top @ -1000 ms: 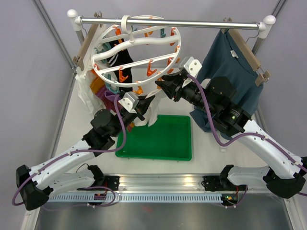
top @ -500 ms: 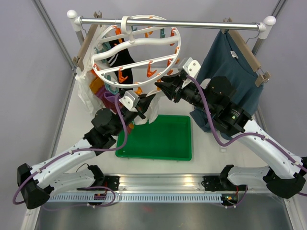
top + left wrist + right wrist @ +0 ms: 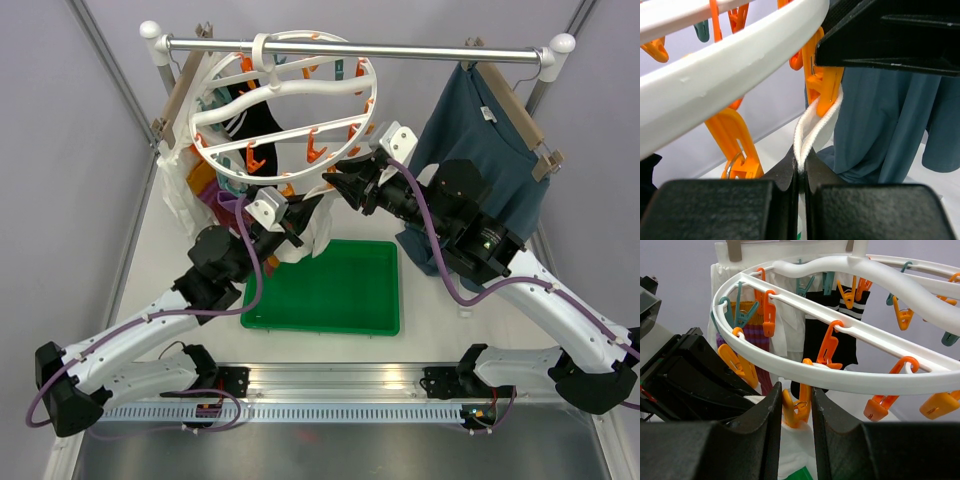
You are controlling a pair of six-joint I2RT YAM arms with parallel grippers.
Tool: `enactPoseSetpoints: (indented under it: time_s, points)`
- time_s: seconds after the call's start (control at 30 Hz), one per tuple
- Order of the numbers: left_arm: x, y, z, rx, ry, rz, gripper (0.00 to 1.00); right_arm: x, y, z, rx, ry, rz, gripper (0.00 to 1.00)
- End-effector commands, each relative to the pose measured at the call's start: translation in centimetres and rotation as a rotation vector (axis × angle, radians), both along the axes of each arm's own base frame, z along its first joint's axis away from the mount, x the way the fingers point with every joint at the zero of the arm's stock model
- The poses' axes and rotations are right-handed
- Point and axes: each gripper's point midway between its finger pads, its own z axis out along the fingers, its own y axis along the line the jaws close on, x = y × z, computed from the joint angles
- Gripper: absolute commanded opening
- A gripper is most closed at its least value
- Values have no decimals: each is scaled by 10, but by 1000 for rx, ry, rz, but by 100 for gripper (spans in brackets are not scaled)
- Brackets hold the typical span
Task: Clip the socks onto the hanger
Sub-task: Clamp the sock onto the hanger, then reset both arms
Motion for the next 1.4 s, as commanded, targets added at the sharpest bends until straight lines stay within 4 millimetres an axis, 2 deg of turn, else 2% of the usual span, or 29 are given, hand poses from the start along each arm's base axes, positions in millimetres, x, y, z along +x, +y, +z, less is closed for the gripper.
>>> enactPoseSetpoints:
  time_s: [0.0,0.5,0.63,0.73,0.83,0.97,1.03,1.2,1.23,1.27,1.3,1.33,1.37]
  points:
    - [-13,11,46,-121,-56,-14,2,-8,-5,15,13,-44,17,0]
    - [-23,6,47,-115,-27,-78,2,-9,-7,15,22,-64,14,0]
    - [-24,2,46,-103,-19,-95,2,-9,-8,15,23,-64,12,4]
    - [-25,1,48,-105,-19,-104,2,-9,-8,13,20,-61,14,13]
    - [-25,0,47,-103,-12,-107,2,-10,-8,12,18,-53,16,33]
    - [-23,-2,45,-97,-3,-109,2,-14,-13,14,27,-45,15,55]
    - [-22,-4,43,-95,5,-111,2,-17,-14,16,37,-36,19,62]
    - [-20,-8,42,-87,31,-115,3,-20,-24,17,57,7,-8,71]
    - [-17,-10,34,-61,54,-112,11,-21,-28,17,60,17,-18,72]
    - [-21,-14,37,-52,51,-138,18,-21,-31,14,58,31,-29,73]
    - [-24,-16,37,-67,83,-159,30,-19,-36,12,69,51,-58,76]
    - [-27,-20,33,-52,98,-187,36,-21,-43,13,80,58,-75,86]
    - [-31,-22,29,-33,126,-209,42,-20,-46,5,80,81,-95,88]
